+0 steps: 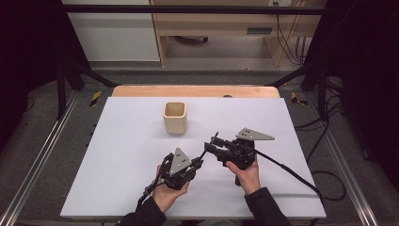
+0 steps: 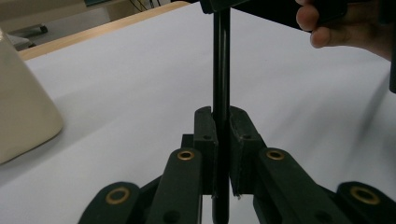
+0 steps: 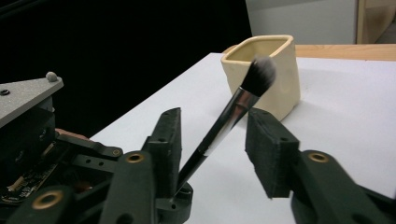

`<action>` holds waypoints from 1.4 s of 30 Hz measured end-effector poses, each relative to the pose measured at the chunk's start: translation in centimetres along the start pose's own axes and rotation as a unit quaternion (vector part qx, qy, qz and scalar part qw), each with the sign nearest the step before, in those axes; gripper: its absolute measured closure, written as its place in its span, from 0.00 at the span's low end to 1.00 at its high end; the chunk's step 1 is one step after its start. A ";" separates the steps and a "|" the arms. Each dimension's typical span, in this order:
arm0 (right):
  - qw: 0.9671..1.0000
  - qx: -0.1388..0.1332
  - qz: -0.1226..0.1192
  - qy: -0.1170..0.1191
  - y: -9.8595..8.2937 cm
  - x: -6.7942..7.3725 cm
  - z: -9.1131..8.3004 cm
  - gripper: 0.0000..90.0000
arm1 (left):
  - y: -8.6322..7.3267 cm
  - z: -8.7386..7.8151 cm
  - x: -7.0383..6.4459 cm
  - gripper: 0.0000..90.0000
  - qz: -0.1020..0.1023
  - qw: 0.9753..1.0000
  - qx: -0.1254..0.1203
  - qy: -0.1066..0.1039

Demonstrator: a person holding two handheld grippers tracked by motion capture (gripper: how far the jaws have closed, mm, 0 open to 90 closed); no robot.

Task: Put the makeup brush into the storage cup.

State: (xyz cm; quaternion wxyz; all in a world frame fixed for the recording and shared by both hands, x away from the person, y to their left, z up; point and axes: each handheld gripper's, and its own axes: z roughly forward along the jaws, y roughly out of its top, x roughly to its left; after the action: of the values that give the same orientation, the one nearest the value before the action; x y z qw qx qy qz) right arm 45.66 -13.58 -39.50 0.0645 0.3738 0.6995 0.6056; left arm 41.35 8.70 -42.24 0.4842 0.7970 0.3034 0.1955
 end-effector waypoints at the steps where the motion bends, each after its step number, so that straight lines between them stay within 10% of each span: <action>1: 1.000 0.000 0.002 0.000 0.0 0.0 0.0 0.69 | 0.0 0.0 -0.1 0.93 0.000 1.000 0.001 -0.001; 42: 0.998 0.007 0.010 0.059 -0.2 0.3 0.0 0.92 | -0.7 0.8 -0.5 0.92 0.010 1.000 0.011 0.001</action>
State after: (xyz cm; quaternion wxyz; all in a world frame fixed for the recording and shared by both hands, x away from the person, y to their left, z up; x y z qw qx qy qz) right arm 45.34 -13.44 -39.54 0.0147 0.3452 0.7022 0.6225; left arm 41.28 8.07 -43.26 0.4733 0.8052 0.2979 0.1974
